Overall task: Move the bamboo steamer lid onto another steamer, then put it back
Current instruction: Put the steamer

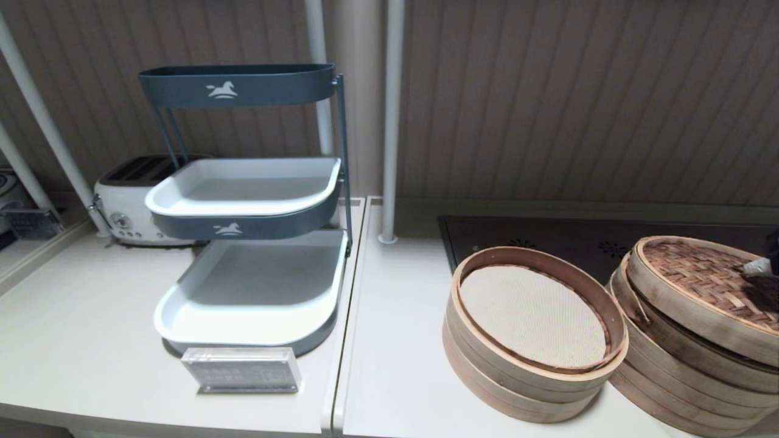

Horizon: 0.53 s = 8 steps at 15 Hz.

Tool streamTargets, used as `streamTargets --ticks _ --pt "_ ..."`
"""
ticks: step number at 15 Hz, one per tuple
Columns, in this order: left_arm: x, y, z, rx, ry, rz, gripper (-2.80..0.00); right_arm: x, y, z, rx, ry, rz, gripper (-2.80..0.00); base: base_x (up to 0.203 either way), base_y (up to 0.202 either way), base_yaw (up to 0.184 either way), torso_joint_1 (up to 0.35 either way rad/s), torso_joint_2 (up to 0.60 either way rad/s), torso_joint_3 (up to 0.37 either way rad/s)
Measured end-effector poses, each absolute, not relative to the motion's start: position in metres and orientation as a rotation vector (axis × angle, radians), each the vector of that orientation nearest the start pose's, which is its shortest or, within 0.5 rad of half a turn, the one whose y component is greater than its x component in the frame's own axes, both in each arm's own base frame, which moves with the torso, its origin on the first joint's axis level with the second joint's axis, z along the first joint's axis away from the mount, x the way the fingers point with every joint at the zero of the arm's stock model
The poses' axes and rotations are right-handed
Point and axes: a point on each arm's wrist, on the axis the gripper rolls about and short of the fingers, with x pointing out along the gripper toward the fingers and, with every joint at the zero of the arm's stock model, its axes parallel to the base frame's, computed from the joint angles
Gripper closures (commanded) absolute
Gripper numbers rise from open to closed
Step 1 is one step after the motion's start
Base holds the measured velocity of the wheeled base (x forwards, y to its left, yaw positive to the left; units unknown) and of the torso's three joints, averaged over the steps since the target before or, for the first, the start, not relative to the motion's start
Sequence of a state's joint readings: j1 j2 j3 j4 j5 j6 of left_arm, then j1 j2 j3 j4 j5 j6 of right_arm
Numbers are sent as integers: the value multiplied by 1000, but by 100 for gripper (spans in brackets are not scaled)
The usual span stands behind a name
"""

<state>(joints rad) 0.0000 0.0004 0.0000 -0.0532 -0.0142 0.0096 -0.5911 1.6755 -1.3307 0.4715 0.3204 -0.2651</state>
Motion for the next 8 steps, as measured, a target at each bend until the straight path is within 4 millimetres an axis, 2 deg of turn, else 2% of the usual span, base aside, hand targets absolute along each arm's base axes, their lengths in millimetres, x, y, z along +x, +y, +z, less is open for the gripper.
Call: streamTargets --ticks 8 --pt "-23 0 81 10 -53 -14 0 250 -159 220 84 732 -156 0 0 0 0 0 0 0"
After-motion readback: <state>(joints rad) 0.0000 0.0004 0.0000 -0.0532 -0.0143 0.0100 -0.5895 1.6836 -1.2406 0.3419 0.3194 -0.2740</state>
